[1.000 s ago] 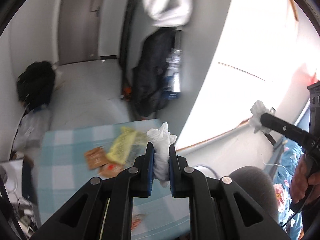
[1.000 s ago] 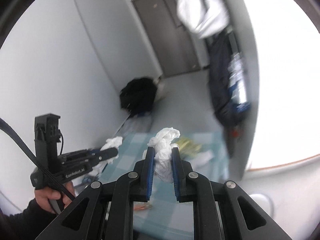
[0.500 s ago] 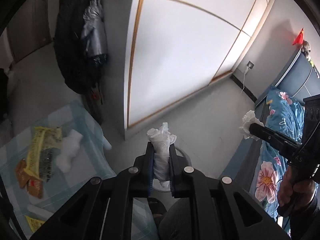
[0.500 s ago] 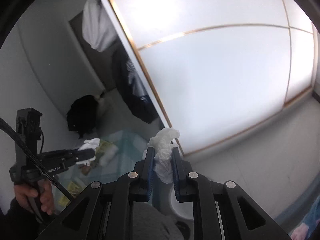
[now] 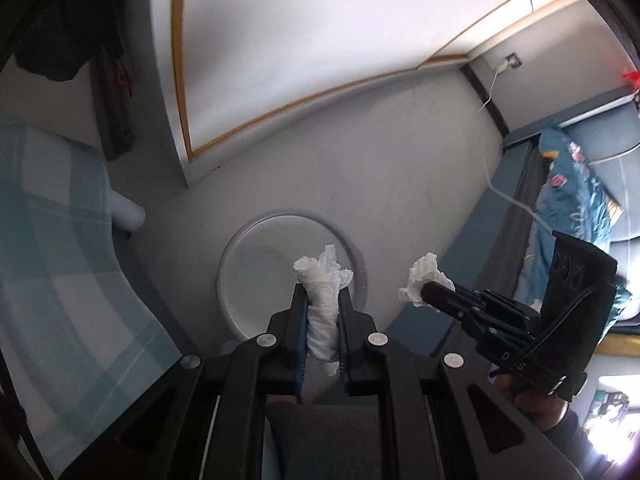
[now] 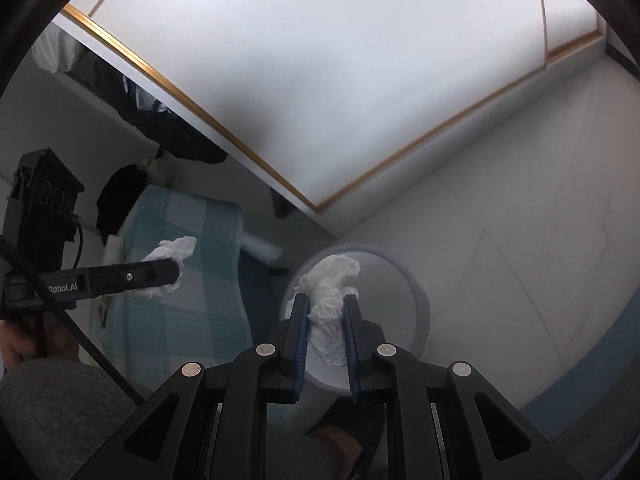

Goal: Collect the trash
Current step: 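Carry both tissues over the white bin and open both tools, then move both open tools back over the table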

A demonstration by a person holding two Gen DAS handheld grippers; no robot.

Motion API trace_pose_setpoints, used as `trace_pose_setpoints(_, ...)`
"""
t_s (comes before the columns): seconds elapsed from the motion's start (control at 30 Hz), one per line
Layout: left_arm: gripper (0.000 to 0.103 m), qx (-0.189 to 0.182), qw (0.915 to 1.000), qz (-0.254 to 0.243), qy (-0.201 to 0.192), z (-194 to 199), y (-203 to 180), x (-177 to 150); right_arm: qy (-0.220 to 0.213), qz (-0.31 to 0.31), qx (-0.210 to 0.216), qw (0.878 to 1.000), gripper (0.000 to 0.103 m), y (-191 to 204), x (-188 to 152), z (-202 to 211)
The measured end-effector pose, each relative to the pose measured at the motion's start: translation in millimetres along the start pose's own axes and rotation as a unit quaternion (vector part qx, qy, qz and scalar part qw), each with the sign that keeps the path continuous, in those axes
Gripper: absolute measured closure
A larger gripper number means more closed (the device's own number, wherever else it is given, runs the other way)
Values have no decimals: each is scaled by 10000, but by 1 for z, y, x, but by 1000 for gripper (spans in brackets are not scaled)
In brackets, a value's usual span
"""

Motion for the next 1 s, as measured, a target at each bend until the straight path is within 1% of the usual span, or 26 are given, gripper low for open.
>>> trace_pose_setpoints(0.03, 94, 47, 9999, -64, 83, -6, -2, 5, 67, -48, 11, 10000, 87, -1, 1, -2)
trace_pose_setpoints(0.1, 94, 111, 9992, -274, 287, -19, -7, 9, 247, -147, 63, 9996, 86, -3, 5, -23)
trace_pose_setpoints(0.13, 94, 129, 9986, -332, 383, -24, -10, 12, 285, -146, 58, 9995, 85, -12, 0, -24)
trace_pose_setpoints(0.17, 94, 155, 9979, -346, 527, -33, -9, 12, 353, -142, 45, 9993, 85, -12, 0, -32)
trace_pose_setpoints(0.3, 94, 78, 9956, -155, 917, -55, 0, 18, 642, -189, 44, 9977, 85, -16, -7, -62)
trace_pose_setpoints(0.37, 93, 58, 9943, -132, 1057, -61, 4, 19, 733, -236, 84, 9970, 84, -16, -6, -73)
trace_pose_setpoints(0.43, 93, 64, 9932, -86, 1163, -69, 6, 20, 801, -279, 79, 9964, 84, -8, -5, -86)
trace_pose_setpoints(0.47, 91, 74, 9929, -26, 1186, -72, 8, 20, 861, -313, 51, 9958, 81, -7, -4, -93)
trace_pose_setpoints(0.5, 89, 64, 9926, 31, 1216, -74, 11, 21, 924, -357, -21, 9951, 72, -7, -4, -97)
trace_pose_setpoints(0.53, 81, 1, 9920, 89, 1257, -77, 12, 21, 957, -388, -51, 9946, 68, -10, -5, -95)
trace_pose_setpoints(0.57, 71, -112, 9911, 167, 1318, -81, 13, 20, 981, -433, -52, 9942, 65, -10, -4, -99)
trace_pose_setpoints(0.6, 65, -220, 9897, 247, 1395, -84, 15, 20, 1005, -449, -85, 9939, 61, -9, -4, -100)
trace_pose_setpoints(0.63, 56, -263, 9887, 296, 1445, -90, 17, 25, 1034, -462, -126, 9935, 58, -11, -4, -98)
trace_pose_setpoints(0.67, 55, -346, 9877, 352, 1481, -92, 18, 23, 1052, -494, -160, 9931, 51, -10, -3, -98)
trace_pose_setpoints(0.7, 55, -386, 9876, 385, 1473, -93, 17, 23, 1041, -512, -158, 9931, 46, -9, -2, -97)
trace_pose_setpoints(0.77, 53, -333, 9877, 447, 1460, -93, 19, 23, 1030, -500, -216, 9932, 43, -8, -2, -94)
trace_pose_setpoints(0.8, 53, -297, 9881, 466, 1435, -92, 19, 24, 1008, -468, -263, 9935, 43, -6, -2, -91)
trace_pose_setpoints(0.87, 48, -307, 9897, 453, 1324, -86, 17, 25, 958, -467, -339, 9937, 42, -13, -8, -92)
trace_pose_setpoints(0.93, 39, -261, 9920, 372, 1178, -79, 15, 26, 909, -528, -368, 9938, 39, -18, -10, -90)
trace_pose_setpoints(1.0, 37, -182, 9943, 262, 1014, -71, 15, 27, 829, -596, -429, 9939, 38, -35, -14, -85)
Point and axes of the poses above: each gripper's, at about its wrist camera, not at the fingertips, and z roughly against the way its jaws point, y to its left, x to its top, the point moved 1 cm from there along -z, roughly the way its jaws point, and after that the axes turned 6 degrees about -x, right-handed, at the moved point
